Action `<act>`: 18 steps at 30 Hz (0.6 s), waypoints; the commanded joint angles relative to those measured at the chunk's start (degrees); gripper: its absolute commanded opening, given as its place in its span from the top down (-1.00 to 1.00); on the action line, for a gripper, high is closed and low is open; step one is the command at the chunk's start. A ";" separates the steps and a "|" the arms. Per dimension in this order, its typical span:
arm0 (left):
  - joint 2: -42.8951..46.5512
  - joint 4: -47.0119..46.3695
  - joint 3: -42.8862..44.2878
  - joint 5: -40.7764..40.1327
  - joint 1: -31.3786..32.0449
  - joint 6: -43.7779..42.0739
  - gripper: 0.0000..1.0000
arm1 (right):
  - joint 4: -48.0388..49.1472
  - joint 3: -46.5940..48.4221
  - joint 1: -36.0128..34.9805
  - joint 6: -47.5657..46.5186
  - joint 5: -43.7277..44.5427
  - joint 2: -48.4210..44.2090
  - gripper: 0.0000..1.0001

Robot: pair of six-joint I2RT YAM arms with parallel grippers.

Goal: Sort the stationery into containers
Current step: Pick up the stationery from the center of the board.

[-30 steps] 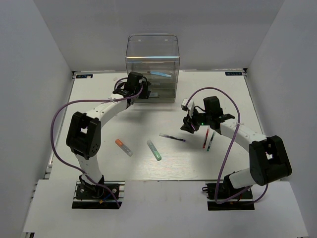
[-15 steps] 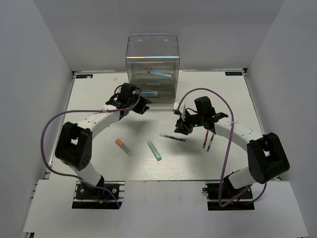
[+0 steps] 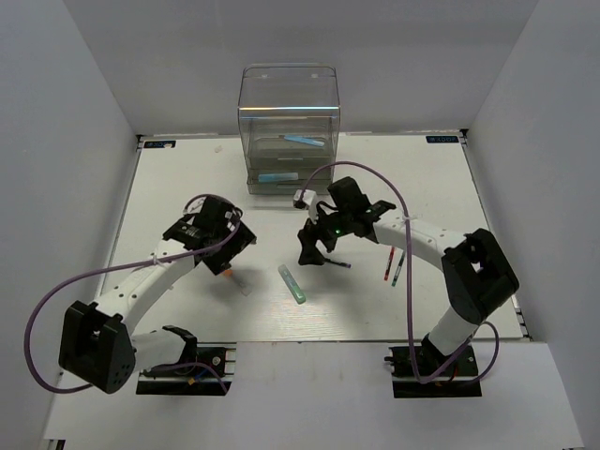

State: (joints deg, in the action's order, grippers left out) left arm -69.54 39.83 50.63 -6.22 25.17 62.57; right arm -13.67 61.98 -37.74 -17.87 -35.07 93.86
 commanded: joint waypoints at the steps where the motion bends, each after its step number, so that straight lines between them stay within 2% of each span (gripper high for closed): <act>1: 2.65 9.99 -2.02 -4.24 -0.38 -0.25 -0.99 | -1.71 3.06 -2.86 9.75 3.07 0.79 -0.80; 3: 3.70 13.07 -3.43 -5.03 -0.38 0.45 -0.99 | -1.01 3.15 -4.96 12.40 6.48 1.58 -0.80; 9: 6.16 14.75 -6.59 -6.79 -0.38 2.20 -0.99 | -0.04 3.76 -9.10 21.54 14.49 6.32 -0.80; 18: 3.36 14.22 -10.47 -7.40 -0.38 5.81 -0.99 | -4.43 9.13 -15.60 26.39 28.03 12.39 -0.80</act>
State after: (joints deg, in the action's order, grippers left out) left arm -65.98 53.80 40.60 -11.88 24.97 66.17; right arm -16.62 67.77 -51.13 5.19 -13.15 105.62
